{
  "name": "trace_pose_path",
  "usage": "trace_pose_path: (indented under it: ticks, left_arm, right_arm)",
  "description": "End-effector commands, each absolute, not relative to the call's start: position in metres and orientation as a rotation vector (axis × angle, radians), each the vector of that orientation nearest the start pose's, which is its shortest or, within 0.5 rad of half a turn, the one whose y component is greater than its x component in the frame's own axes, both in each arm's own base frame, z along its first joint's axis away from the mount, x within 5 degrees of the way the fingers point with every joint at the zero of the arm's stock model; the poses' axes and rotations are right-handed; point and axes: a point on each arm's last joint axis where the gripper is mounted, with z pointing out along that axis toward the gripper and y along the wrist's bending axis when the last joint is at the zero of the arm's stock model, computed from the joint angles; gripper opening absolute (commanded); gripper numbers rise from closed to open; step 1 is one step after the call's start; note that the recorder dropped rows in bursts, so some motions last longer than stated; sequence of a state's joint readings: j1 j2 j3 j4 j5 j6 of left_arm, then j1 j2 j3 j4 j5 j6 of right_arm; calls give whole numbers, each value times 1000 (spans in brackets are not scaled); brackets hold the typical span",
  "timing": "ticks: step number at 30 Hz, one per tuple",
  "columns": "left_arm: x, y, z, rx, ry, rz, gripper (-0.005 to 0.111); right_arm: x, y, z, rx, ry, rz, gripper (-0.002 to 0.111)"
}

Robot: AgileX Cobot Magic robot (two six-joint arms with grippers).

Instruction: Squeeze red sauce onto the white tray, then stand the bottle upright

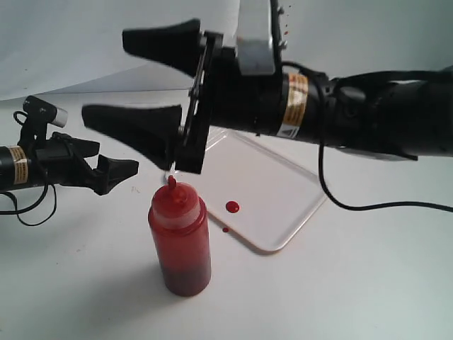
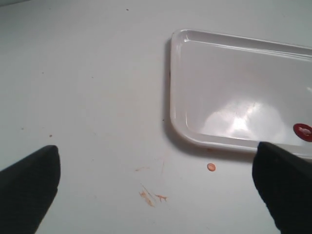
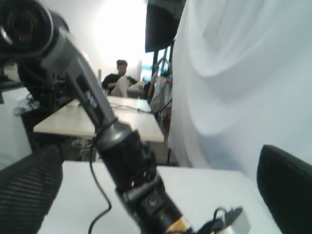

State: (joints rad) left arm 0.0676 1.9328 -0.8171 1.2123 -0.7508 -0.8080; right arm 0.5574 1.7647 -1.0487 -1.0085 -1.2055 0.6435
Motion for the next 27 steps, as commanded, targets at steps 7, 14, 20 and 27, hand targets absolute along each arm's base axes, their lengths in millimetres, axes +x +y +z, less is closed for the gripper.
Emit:
trace_pose_path:
  ticks: [7, 14, 20, 27]
  left_arm:
    - [337, -39, 138, 492, 2068, -710, 103]
    - [318, -48, 189, 552, 2016, -833, 63]
    - [283, -61, 238, 720, 1914, -1049, 0]
    - [239, -67, 285, 646, 1840, -1124, 0]
  right_arm:
    - [269, 200, 354, -885, 1266, 595, 74]
    - [267, 135, 373, -706, 1579, 70, 1]
    - [256, 97, 366, -546, 1683, -3, 0]
    - [249, 87, 348, -476, 1714, 105, 0]
